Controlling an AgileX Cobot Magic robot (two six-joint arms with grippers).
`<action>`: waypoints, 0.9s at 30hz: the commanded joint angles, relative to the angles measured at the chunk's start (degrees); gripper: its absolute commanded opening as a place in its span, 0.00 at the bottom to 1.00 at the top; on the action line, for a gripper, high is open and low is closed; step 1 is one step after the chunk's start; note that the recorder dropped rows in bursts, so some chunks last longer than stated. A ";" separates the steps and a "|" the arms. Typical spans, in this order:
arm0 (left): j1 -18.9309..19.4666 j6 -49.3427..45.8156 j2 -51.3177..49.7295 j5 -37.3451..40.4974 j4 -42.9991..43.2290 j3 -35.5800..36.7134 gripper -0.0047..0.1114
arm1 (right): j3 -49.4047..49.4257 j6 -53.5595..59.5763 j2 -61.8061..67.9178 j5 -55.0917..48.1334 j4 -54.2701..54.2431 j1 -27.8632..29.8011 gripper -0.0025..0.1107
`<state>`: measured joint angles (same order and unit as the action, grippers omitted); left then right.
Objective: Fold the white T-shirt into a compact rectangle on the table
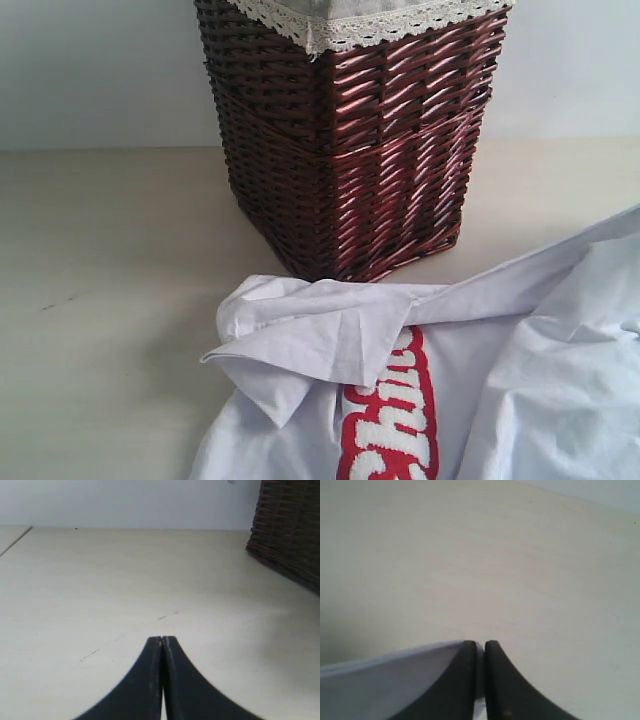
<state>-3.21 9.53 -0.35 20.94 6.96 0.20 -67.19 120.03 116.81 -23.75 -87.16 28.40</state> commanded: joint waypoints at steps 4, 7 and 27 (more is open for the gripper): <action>-0.02 -0.16 0.35 -0.39 0.08 -0.20 0.04 | -1.17 0.32 -0.65 0.15 -0.74 0.27 0.52; -0.02 -0.16 0.35 -0.39 0.08 -0.20 0.04 | -1.17 -6.36 -8.36 -2.38 3.38 0.27 0.50; -0.02 -0.16 0.35 -0.39 0.08 -0.20 0.04 | 31.34 0.58 -34.28 -34.54 60.42 -8.96 0.09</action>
<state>-3.21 9.53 -0.35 20.94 6.96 0.20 -40.04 114.82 86.53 -64.82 -20.86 20.50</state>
